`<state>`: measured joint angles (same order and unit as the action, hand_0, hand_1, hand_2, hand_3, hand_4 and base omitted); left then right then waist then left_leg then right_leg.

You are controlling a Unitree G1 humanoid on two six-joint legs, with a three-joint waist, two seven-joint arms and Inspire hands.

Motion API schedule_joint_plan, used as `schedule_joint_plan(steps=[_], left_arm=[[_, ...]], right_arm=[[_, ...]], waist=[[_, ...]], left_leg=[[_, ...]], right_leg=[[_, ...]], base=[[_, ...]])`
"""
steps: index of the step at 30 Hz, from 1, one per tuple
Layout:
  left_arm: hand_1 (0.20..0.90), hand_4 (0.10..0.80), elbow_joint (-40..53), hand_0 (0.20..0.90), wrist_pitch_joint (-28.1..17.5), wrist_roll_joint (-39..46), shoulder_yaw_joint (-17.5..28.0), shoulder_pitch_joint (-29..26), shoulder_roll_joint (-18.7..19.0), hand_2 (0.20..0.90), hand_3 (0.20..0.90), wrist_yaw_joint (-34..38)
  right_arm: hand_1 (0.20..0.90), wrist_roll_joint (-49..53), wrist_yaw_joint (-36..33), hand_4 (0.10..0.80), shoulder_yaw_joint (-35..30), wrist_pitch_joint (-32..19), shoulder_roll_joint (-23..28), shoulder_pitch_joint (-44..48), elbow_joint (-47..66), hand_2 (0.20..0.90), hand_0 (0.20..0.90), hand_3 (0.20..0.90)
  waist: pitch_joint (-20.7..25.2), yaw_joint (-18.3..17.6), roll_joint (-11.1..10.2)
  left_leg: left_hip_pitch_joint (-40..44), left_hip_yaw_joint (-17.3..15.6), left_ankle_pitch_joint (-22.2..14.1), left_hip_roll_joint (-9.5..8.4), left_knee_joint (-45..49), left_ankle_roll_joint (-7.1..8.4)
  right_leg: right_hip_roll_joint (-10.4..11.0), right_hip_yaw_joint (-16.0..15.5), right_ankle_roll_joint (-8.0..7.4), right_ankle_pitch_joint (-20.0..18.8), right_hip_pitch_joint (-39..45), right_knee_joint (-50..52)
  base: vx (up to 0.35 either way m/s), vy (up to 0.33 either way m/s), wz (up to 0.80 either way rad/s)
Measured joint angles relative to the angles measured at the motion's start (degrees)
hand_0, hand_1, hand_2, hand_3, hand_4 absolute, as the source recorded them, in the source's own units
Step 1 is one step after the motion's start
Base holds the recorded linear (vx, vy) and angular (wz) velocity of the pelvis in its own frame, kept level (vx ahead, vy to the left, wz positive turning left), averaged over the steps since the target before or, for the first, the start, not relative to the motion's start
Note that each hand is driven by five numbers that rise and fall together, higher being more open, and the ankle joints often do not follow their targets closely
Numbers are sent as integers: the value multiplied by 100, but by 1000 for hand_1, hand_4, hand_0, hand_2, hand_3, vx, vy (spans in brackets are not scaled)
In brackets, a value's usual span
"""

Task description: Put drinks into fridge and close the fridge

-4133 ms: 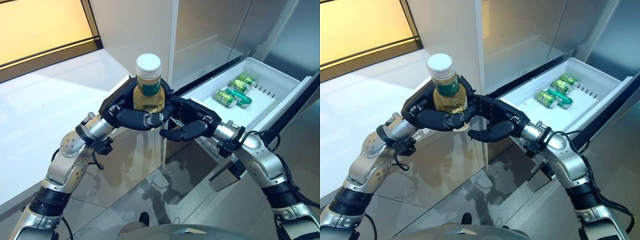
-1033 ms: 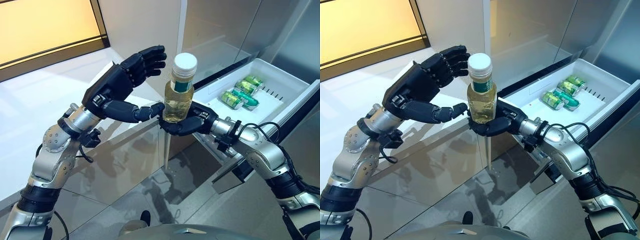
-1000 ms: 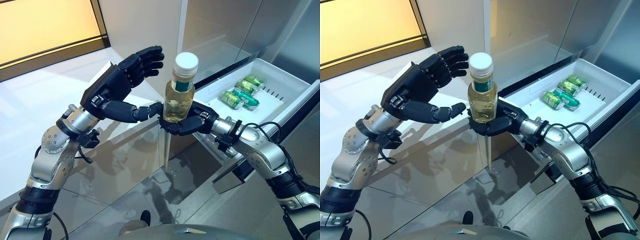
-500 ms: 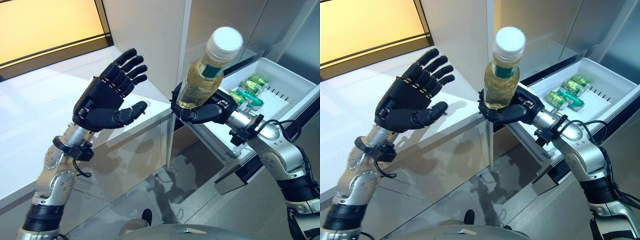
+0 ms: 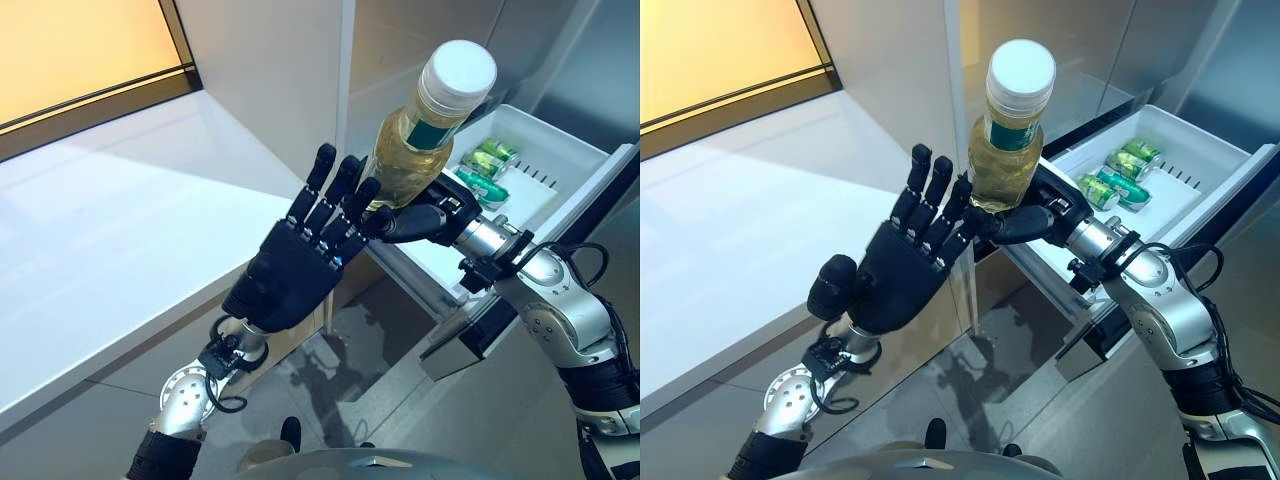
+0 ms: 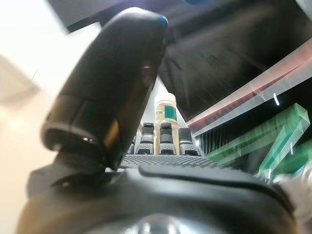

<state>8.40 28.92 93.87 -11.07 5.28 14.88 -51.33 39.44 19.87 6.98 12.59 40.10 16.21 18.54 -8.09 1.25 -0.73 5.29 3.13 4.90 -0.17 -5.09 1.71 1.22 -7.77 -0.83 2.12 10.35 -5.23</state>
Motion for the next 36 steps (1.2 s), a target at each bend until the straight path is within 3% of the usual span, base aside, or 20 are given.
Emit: schedule_joint_plan(steps=[8, 14, 19, 22, 24, 29, 36], left_arm=[[900, 800, -1599, 900, 892, 45, 143, 709, -169, 900, 900, -510], [900, 800, -3421, 900, 846, -1556, 707, 951, -446, 900, 900, -828], [900, 800, -4385, 900, -6, -3129, 855, 1036, -444, 900, 900, -653], [900, 800, -4638, 900, -614, -3429, 966, 1017, -432, 900, 900, 12], [900, 800, -4677, 900, -1222, -3929, 899, 1046, -330, 900, 900, 732], [900, 800, -5040, 900, -2276, -5104, 778, 904, -208, 900, 900, 1731], [900, 800, -5582, 900, -3205, -6292, 569, 670, -140, 900, 900, 2511]], right_arm=[[300, 15, 53, 100, -17, -1, 152, -7, -2, 300, 300, 200], [300, 397, 84, 100, -511, -2, 201, -202, -5, 300, 300, 200], [300, 660, 68, 100, -1086, -7, 201, -586, -85, 300, 300, 200], [300, 672, 48, 100, -1273, -6, 202, -903, -101, 300, 300, 200], [300, 672, 14, 100, -1346, -5, 204, -1139, -131, 300, 300, 200], [300, 649, -13, 100, -1354, 31, 215, -1233, -416, 300, 300, 200], [300, -62, 30, 100, -1346, 126, 475, -1225, -810, 300, 300, 200]], waist=[[-24, -89, -41], [-53, -109, -96], [-67, -148, -120], [-59, -213, -136], [-57, -308, -144], [-53, -455, -153], [-10, -448, -242]], left_leg=[[0, -98, -19, 5, -1, -14], [-73, -130, -22, 2, 0, -16], [-69, -157, -29, 5, -1, -21], [-51, -179, -38, 11, -3, -16], [-47, -193, -39, 10, -2, -17], [-65, -312, -46, 19, -3, -27], [-84, -364, -48, 24, -3, -29]], right_leg=[[10, 68, 2, -3, -31, -1], [13, 82, -6, -9, -106, 0], [17, 97, -7, -9, -114, -1], [10, 122, -7, -9, -110, -1], [11, 140, -15, -15, -113, 0], [13, 266, -31, -59, -184, 0], [10, 289, -31, -71, -210, 0]], base=[[-12, -1, -3], [-1, 0, -2], [17, 7, -1], [29, 18, -5], [21, 18, -6], [45, 19, -13], [66, -2, -2]])
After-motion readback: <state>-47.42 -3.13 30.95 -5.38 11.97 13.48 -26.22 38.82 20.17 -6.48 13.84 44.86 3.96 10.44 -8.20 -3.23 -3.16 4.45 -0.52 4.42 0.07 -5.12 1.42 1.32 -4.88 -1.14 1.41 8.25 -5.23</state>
